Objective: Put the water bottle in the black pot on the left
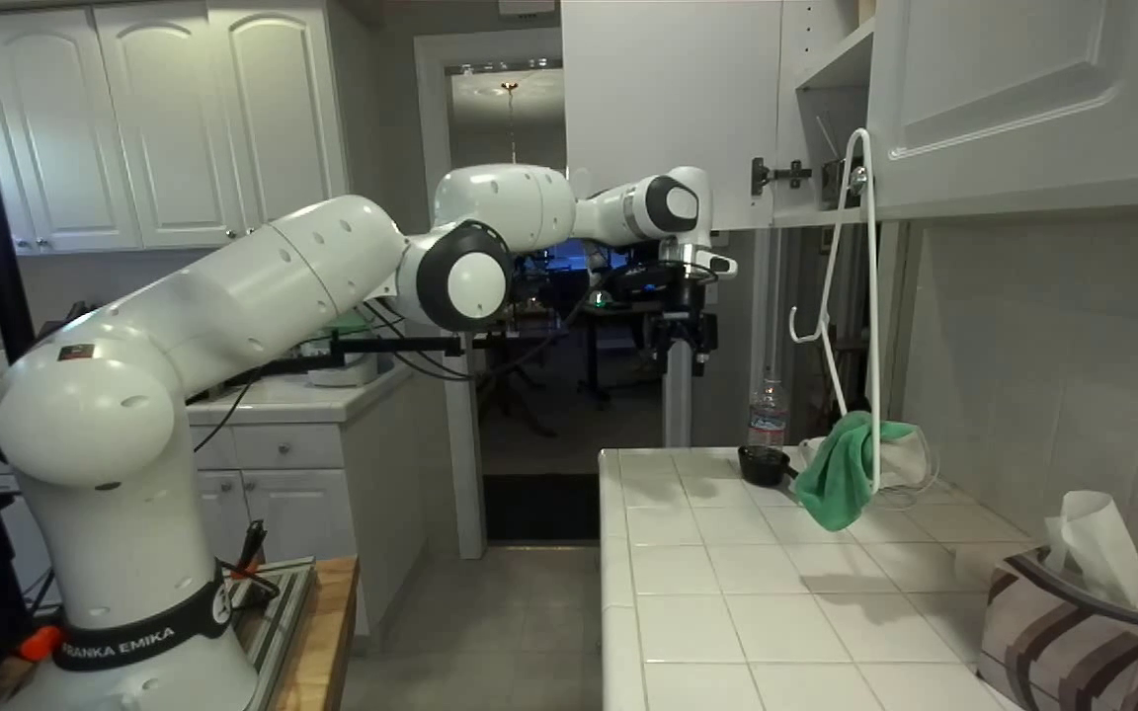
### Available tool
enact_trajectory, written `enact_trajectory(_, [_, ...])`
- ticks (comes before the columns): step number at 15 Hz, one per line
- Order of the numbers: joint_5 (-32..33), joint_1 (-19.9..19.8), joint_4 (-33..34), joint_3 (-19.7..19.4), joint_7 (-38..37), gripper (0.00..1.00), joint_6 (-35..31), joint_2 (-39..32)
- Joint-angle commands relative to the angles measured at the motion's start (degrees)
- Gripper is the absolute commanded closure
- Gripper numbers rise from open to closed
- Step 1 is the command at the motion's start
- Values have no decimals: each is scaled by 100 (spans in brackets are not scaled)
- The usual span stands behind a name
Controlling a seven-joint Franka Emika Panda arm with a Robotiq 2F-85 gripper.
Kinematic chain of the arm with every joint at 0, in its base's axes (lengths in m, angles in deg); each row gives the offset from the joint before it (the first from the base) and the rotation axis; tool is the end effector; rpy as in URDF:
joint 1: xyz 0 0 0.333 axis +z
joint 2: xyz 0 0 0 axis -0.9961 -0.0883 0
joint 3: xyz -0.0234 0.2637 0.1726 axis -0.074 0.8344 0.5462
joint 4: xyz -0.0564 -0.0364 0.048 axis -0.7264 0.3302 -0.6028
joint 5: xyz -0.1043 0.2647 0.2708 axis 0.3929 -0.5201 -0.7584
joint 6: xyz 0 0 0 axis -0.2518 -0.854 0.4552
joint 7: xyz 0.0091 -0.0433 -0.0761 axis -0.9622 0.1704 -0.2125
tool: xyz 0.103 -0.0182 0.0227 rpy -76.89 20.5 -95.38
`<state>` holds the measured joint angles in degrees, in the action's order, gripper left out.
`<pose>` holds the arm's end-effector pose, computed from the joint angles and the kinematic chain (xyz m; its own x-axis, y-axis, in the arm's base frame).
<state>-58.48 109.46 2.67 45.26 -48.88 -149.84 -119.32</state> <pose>0.7073 0.2956 0.3795 0.9565 0.2447 -0.1588 0.2740 -0.9405 0.2011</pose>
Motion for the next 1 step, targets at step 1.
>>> enact_trajectory(1, [55,-4,49,-54,214,0,8,-19])
